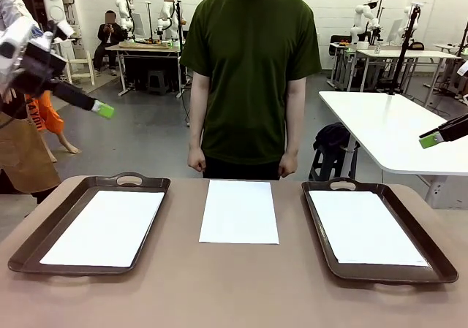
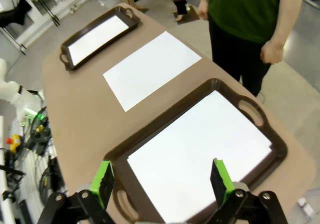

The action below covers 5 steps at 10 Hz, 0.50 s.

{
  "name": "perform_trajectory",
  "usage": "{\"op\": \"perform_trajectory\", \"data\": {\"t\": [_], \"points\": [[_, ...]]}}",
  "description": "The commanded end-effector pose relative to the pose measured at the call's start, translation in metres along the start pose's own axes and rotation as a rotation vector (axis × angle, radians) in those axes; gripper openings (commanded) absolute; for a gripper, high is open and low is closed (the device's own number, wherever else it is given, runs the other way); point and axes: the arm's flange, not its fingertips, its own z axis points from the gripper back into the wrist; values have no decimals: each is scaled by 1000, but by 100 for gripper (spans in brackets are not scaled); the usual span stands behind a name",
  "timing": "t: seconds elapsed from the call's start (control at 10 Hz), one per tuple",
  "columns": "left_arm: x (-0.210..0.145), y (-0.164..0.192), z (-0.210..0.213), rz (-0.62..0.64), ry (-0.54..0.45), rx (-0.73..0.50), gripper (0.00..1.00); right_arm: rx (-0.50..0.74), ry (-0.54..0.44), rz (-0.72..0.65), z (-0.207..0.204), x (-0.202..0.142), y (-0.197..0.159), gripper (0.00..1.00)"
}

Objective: Sort the A4 documents.
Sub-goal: Receive the A4 Paper.

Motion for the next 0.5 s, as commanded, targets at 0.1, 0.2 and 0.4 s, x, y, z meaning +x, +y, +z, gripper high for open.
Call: {"op": "perform_trajectory", "data": {"t": [0.1, 0.2, 0.4], "points": [[-35, 15, -10, 54, 100, -52, 100, 2, 1, 5, -1, 0, 1, 100], [-39, 17, -8, 96, 107, -16, 100, 2, 1, 5, -1, 0, 1, 100], [-39, 20, -3, 129, 117, 103, 100, 2, 1, 5, -1, 0, 1, 100]]}}
